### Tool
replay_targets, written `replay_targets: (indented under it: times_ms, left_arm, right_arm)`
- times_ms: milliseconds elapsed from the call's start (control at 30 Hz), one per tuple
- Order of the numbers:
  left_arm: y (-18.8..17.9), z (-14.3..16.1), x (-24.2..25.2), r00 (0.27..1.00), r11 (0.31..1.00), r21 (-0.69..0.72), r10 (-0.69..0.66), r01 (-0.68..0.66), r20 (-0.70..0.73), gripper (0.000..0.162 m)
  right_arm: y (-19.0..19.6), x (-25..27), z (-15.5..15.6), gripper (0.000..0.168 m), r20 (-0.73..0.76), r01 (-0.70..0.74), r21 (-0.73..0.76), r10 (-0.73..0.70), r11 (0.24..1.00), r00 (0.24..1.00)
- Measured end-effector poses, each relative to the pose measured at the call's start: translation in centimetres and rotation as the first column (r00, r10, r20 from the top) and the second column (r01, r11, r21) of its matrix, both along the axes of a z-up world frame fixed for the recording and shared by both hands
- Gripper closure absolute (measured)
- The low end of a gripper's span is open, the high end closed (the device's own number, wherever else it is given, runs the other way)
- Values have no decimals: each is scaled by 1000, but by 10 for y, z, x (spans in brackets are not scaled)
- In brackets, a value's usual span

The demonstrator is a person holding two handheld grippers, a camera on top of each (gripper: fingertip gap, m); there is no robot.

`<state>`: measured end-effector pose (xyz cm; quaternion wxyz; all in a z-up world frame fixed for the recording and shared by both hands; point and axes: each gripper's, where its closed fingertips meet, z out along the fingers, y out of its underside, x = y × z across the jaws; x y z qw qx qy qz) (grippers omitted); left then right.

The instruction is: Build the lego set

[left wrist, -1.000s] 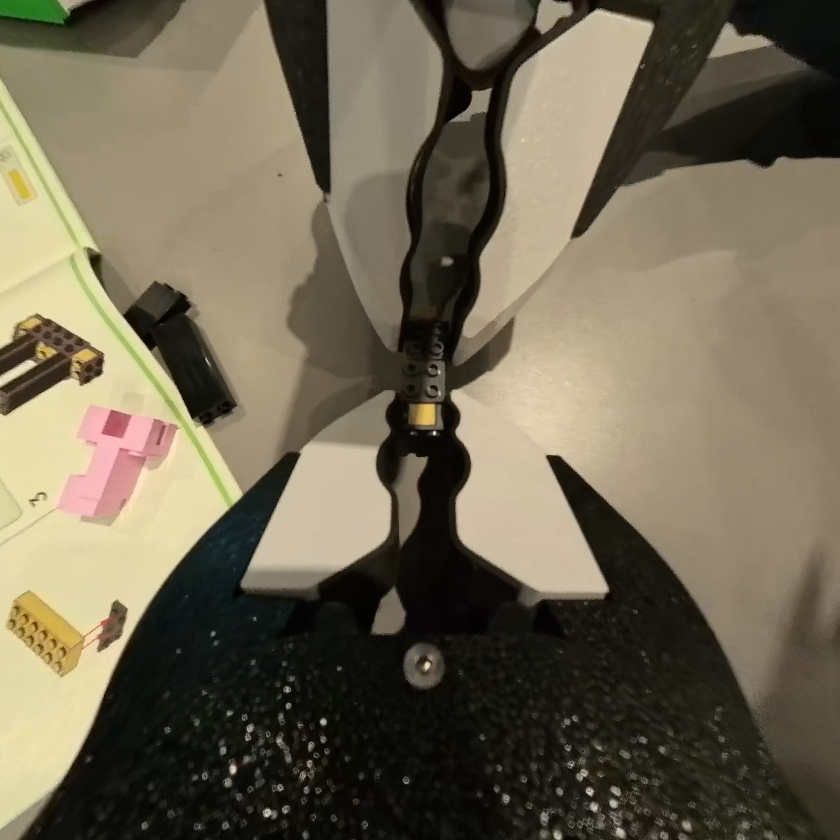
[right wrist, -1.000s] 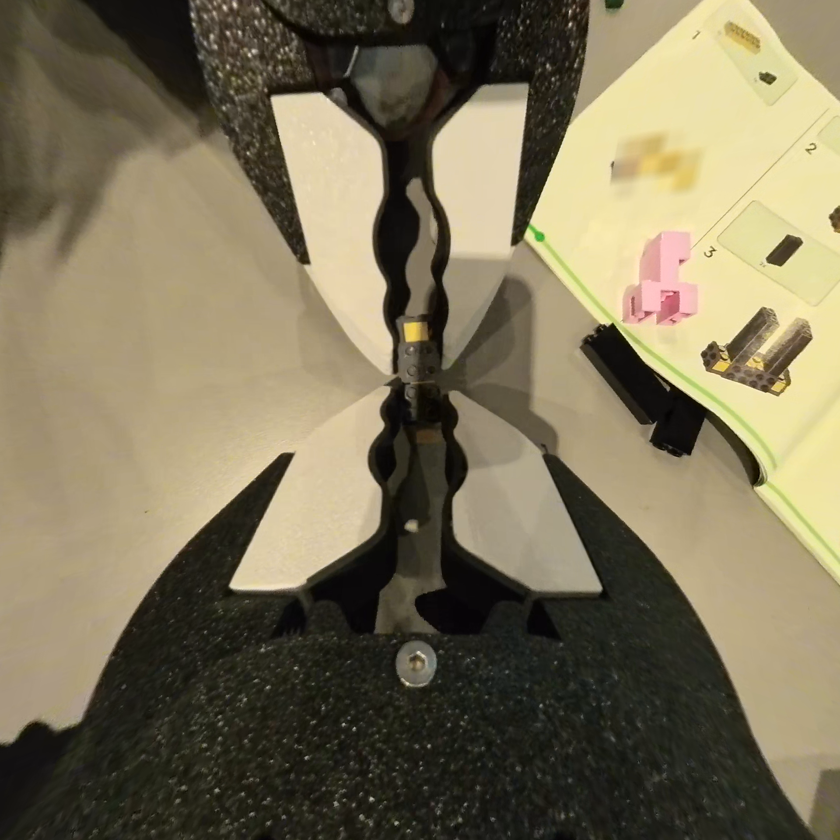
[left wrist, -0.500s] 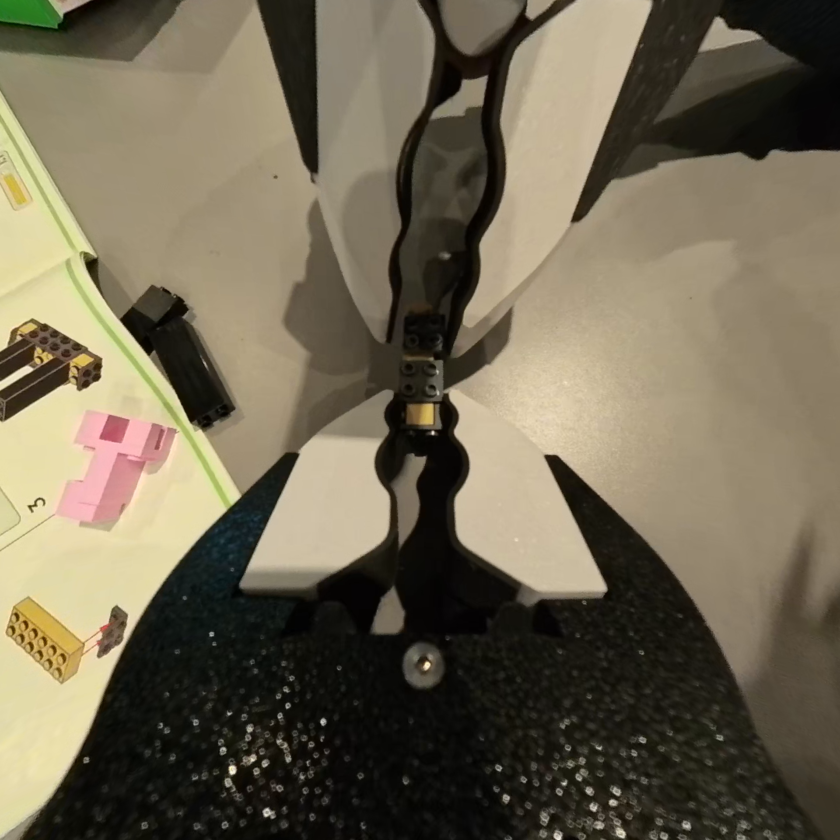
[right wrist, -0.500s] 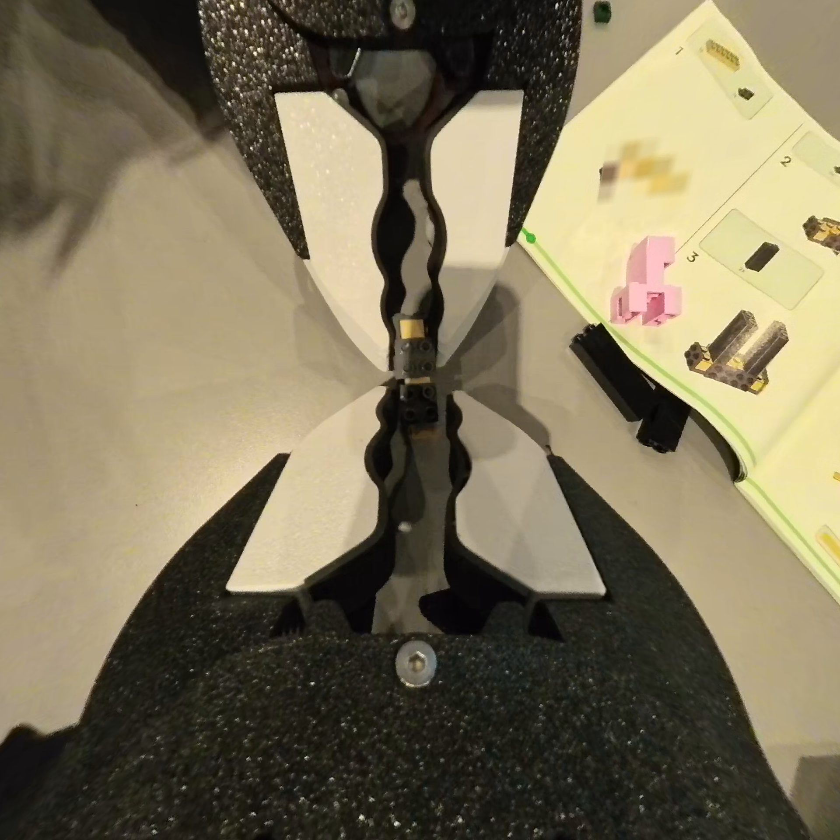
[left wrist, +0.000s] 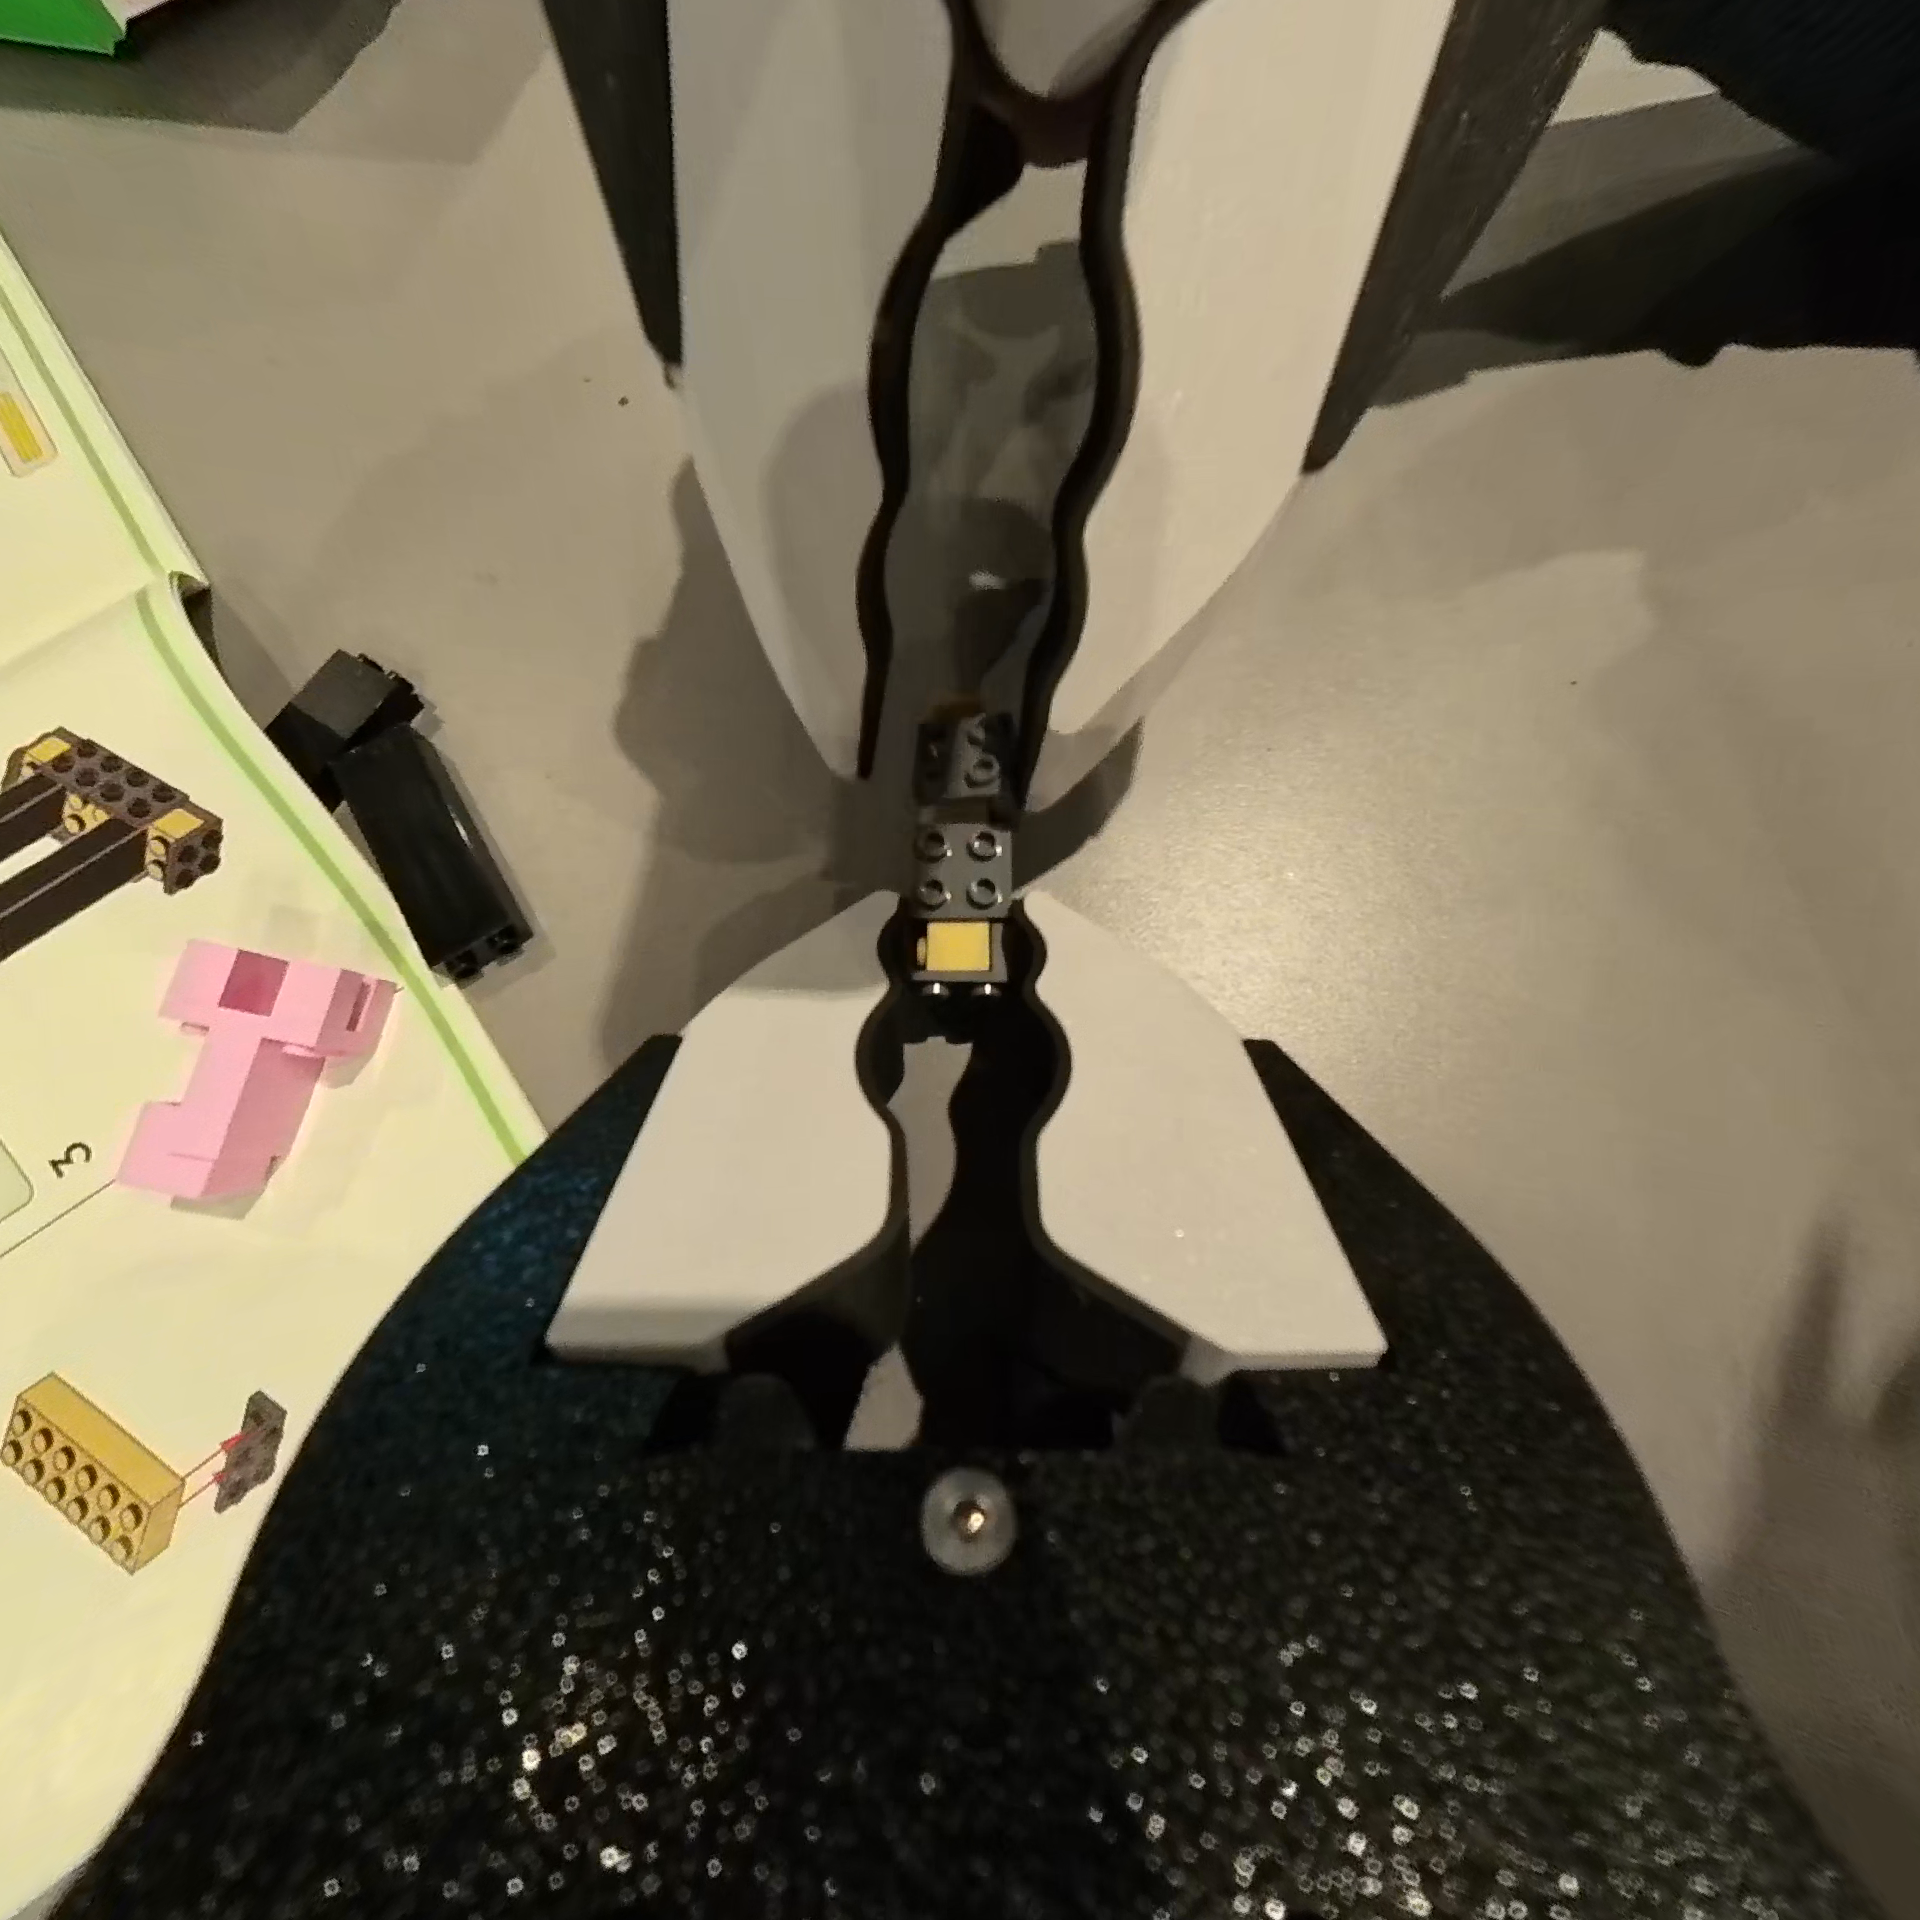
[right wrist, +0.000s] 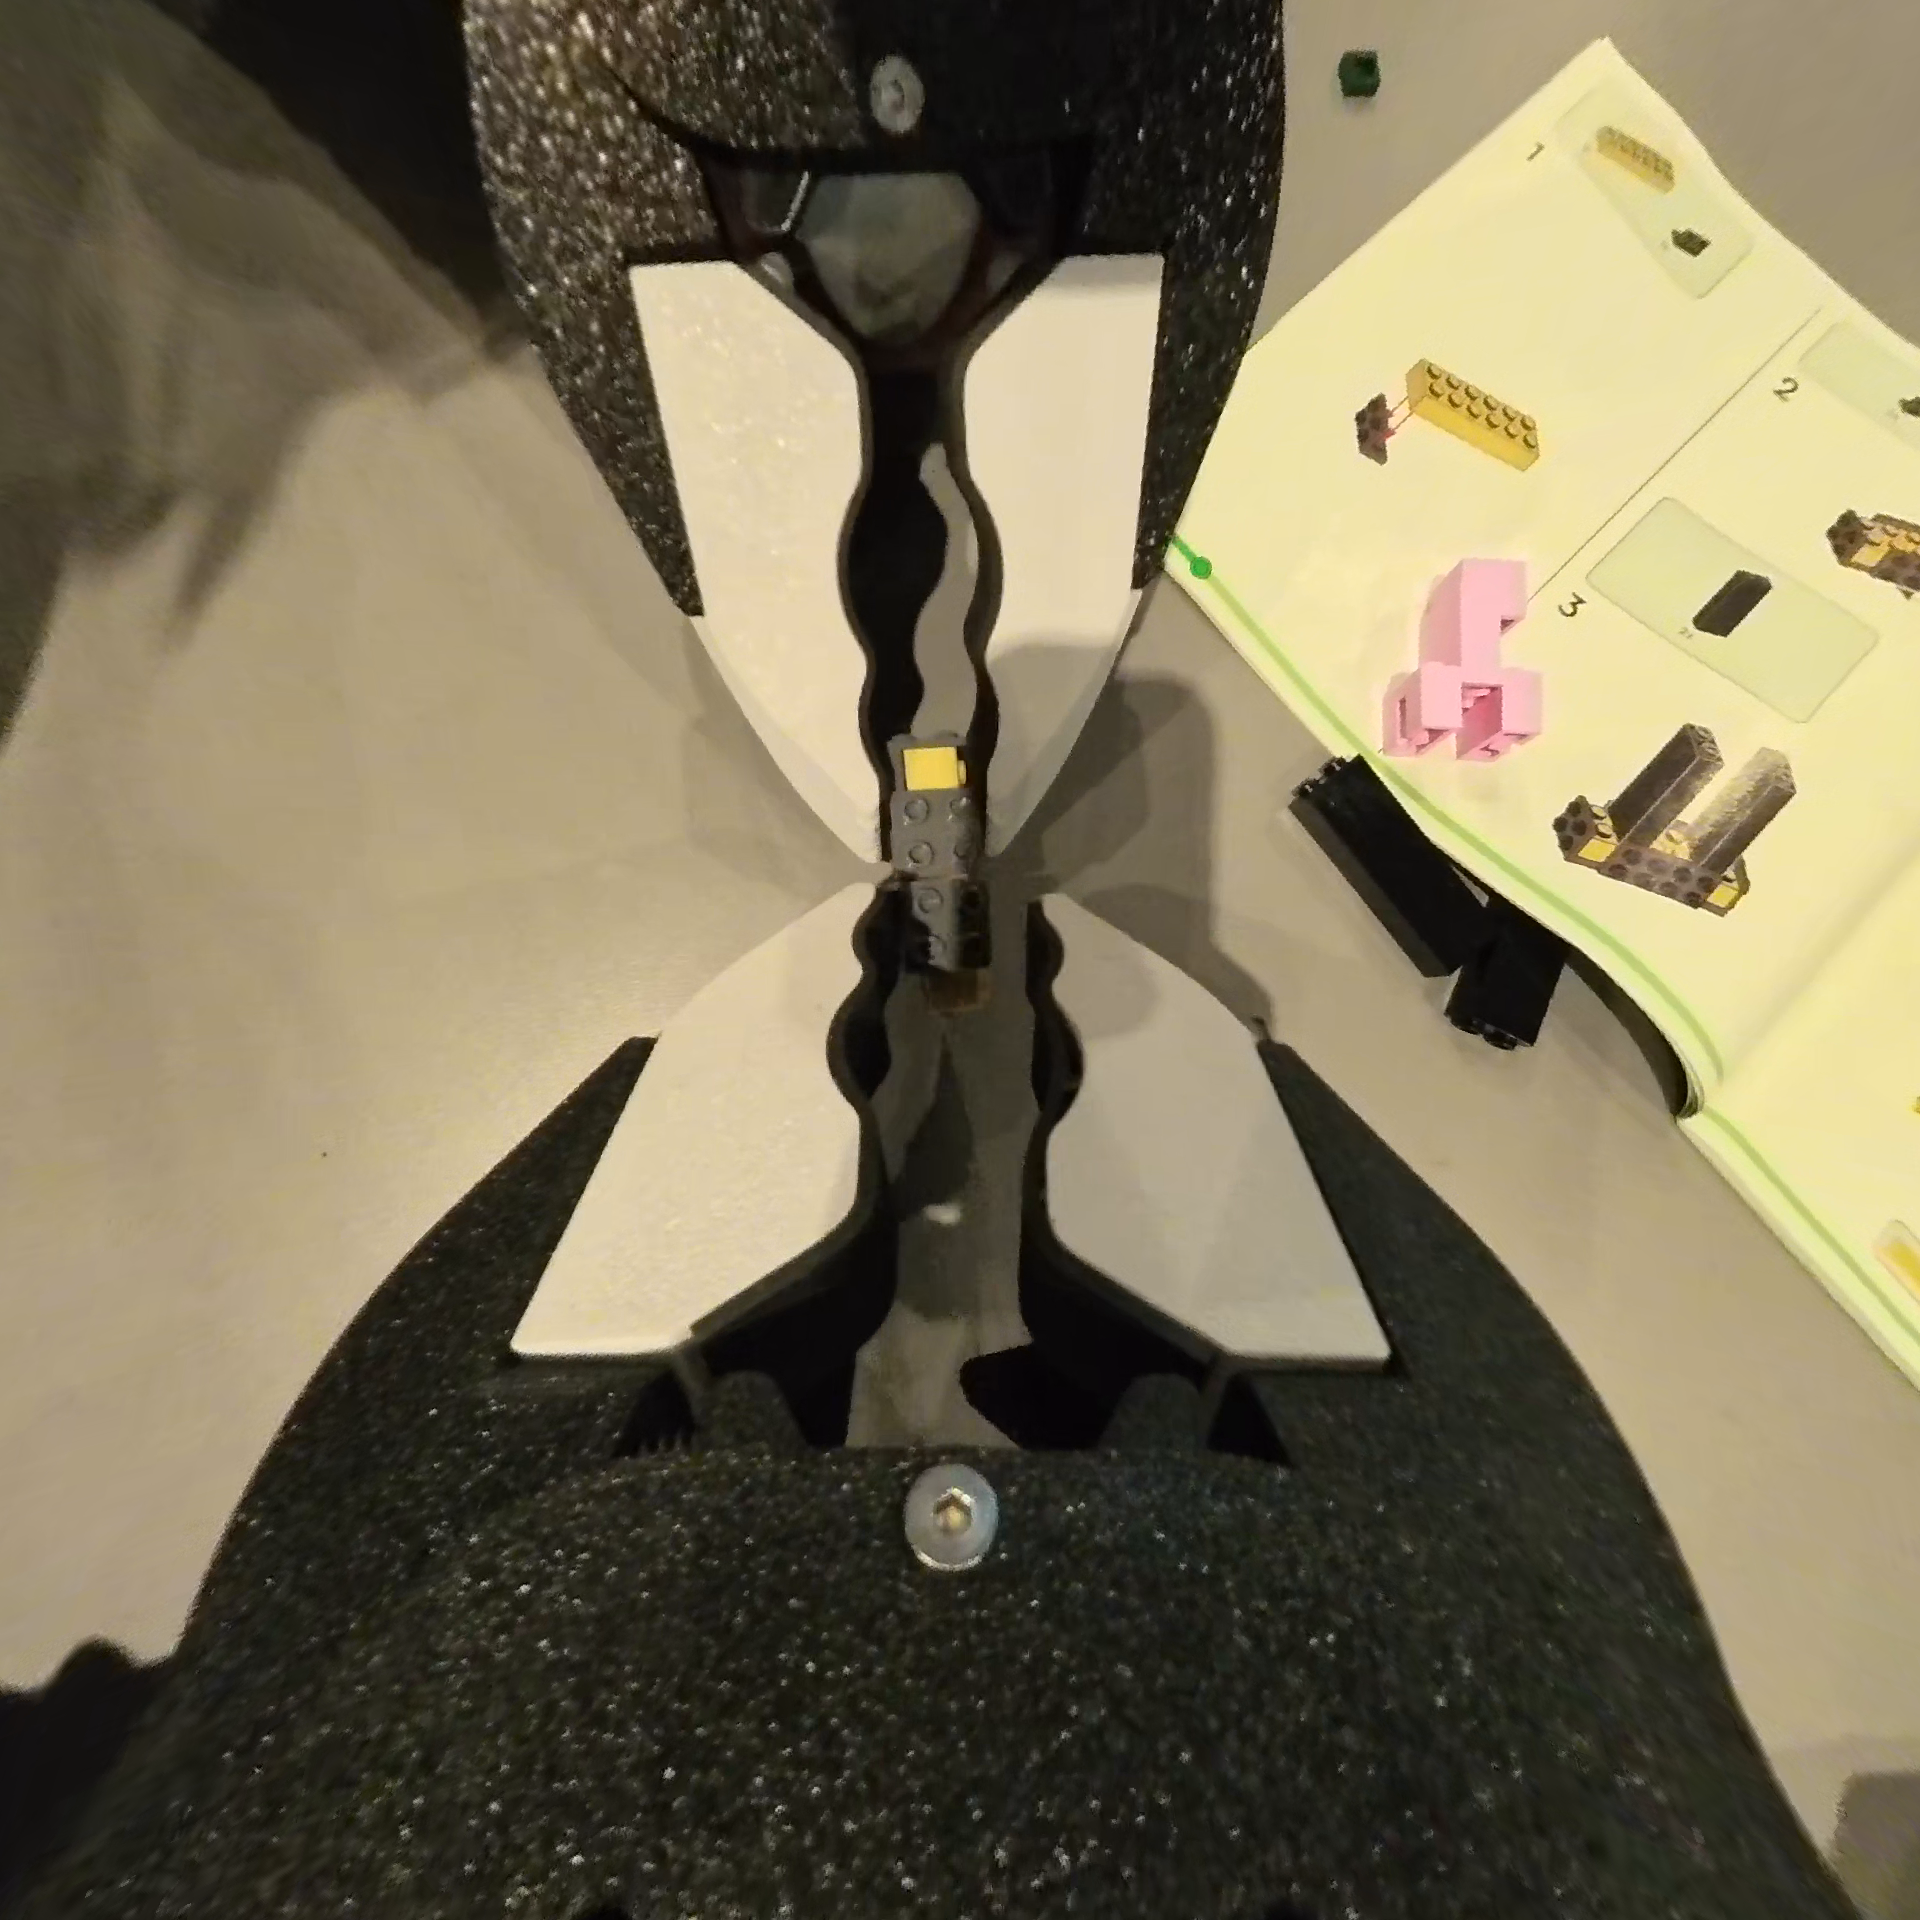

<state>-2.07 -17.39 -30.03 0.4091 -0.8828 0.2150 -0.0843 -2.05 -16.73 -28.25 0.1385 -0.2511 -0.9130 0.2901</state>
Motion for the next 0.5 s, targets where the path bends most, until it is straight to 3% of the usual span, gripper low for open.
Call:
replay_targets:
  times_ms: [500]
  left_arm:
    - [0, 0, 0, 1000, 1000, -3, -3, 3, 5, 145]
  right_arm:
    - [-2, 1, -1, 150, 20, -30, 2, 30, 1000, 999]
